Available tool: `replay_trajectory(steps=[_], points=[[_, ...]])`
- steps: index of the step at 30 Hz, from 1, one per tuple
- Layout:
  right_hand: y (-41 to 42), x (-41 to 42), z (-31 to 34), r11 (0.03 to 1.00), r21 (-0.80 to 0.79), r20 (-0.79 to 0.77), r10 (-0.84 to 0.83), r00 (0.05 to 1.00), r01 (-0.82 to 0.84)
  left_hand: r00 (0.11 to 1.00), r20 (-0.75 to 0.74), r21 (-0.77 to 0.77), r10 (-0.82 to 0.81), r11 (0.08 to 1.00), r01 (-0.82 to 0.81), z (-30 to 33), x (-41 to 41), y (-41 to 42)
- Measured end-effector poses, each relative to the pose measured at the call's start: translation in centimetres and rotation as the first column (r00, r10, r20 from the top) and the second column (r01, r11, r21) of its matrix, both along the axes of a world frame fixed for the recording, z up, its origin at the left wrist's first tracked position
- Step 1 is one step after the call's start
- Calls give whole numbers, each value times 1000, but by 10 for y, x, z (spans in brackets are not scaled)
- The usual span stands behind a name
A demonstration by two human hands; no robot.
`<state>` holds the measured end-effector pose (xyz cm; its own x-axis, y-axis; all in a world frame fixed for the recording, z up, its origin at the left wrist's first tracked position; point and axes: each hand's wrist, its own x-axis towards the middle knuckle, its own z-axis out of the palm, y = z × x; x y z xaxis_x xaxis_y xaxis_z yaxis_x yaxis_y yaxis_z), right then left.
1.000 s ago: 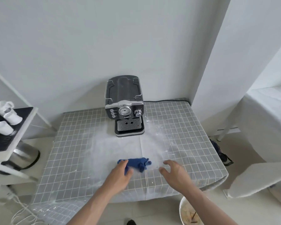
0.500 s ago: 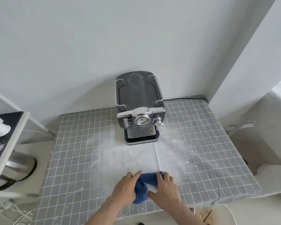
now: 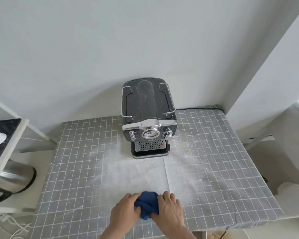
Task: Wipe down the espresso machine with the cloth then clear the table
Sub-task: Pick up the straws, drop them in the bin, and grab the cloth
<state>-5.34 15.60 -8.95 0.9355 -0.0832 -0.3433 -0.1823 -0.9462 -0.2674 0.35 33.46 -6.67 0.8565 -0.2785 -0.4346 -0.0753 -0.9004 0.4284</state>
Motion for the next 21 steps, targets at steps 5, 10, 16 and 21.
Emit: replay_trajectory(steps=[5, 10, 16, 21], points=[[-22, -1, 2, 999, 53, 129, -8, 992, 2, 999, 45, -32, 21, 999, -20, 8, -4, -10], [-72, 0, 14, 989, 135, 176, -82, 981, 59, 995, 91, -104, 40, 994, -30, 17, -3, -51], [-158, -4, 25, 991, 96, 205, -114, 972, 96, 994, 112, -166, -2, 986, 21, 26, 0, -134], [-243, -23, 29, 984, 67, 219, -179, 959, 168, 986, 131, -192, -104, 973, 128, 21, -6, -216]])
